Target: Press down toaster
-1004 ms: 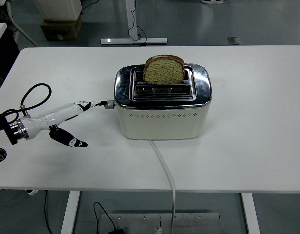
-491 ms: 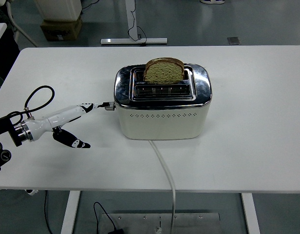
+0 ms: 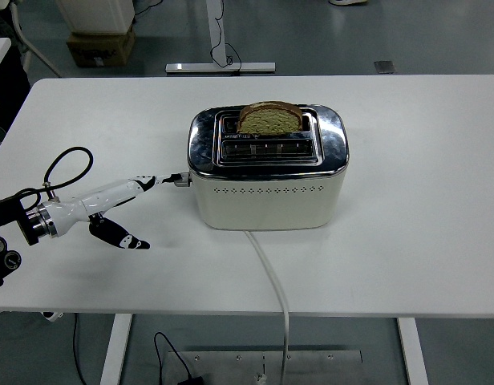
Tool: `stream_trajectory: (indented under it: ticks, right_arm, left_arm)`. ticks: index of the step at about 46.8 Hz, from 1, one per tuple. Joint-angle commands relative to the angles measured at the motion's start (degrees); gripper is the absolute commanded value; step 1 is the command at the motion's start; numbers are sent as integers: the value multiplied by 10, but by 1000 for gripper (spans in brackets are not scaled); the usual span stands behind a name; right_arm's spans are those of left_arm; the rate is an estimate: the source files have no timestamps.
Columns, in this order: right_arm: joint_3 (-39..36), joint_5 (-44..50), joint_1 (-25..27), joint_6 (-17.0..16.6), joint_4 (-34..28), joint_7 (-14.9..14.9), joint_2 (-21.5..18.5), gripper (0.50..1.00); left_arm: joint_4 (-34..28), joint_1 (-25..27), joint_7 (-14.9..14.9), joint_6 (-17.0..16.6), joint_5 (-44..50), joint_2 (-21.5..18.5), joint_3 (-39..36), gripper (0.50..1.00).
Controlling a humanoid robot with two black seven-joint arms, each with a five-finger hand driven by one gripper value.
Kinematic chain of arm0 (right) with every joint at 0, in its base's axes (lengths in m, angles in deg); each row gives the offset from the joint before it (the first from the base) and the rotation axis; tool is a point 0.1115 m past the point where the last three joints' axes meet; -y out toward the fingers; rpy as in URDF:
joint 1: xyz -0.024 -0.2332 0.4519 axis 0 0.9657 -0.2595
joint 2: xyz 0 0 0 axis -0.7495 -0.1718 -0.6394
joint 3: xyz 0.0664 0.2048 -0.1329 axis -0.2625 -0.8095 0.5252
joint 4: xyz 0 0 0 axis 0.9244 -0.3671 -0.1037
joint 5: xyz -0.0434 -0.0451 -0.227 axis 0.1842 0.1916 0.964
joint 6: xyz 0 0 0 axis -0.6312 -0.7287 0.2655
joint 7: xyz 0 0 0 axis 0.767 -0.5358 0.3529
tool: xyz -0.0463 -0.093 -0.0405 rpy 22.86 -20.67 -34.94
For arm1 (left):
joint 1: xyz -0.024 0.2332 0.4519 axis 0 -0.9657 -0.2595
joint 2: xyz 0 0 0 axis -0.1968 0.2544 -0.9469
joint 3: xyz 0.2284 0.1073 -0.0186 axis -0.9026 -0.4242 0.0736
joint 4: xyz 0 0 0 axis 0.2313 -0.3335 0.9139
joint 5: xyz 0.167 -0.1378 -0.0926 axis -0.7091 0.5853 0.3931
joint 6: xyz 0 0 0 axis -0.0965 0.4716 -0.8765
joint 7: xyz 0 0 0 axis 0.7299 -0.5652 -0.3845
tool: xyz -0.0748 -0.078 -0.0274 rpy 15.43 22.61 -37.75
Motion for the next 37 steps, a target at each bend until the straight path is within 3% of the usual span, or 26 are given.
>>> stream_trajectory:
  ticks: [1, 37]
  right_arm:
    - [0, 0, 0, 0, 0, 0, 0, 998]
    - [0, 0, 0, 0, 0, 0, 0, 998]
  left_arm:
    - [3, -1, 0, 0, 0, 3, 0, 1000]
    - [31, -11, 0, -2, 3, 20, -14, 1000]
